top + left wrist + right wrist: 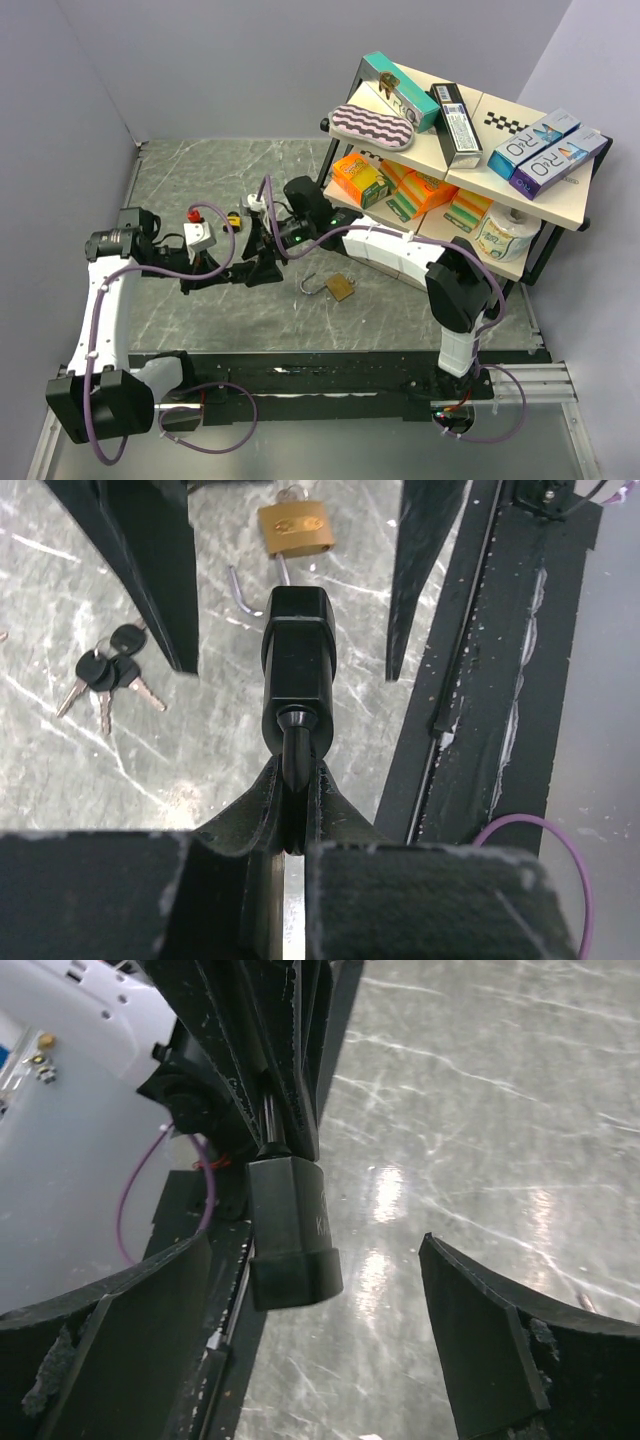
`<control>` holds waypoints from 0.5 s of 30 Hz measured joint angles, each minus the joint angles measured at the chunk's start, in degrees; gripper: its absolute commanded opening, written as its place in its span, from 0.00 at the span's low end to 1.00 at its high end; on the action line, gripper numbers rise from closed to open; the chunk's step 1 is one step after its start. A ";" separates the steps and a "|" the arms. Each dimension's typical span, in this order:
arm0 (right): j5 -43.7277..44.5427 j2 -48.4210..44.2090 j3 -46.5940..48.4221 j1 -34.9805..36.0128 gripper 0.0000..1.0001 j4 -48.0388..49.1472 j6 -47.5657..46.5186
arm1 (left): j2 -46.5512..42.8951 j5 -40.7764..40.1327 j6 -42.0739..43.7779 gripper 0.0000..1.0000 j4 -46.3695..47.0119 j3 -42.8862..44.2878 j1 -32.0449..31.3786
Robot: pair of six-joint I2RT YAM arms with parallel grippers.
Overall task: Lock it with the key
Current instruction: Place the lock at the center of the board.
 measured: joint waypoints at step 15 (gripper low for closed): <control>-1.66 0.00 -2.93 0.37 0.00 1.29 -0.68 | 2.19 2.99 -2.67 0.17 -0.39 1.86 -0.15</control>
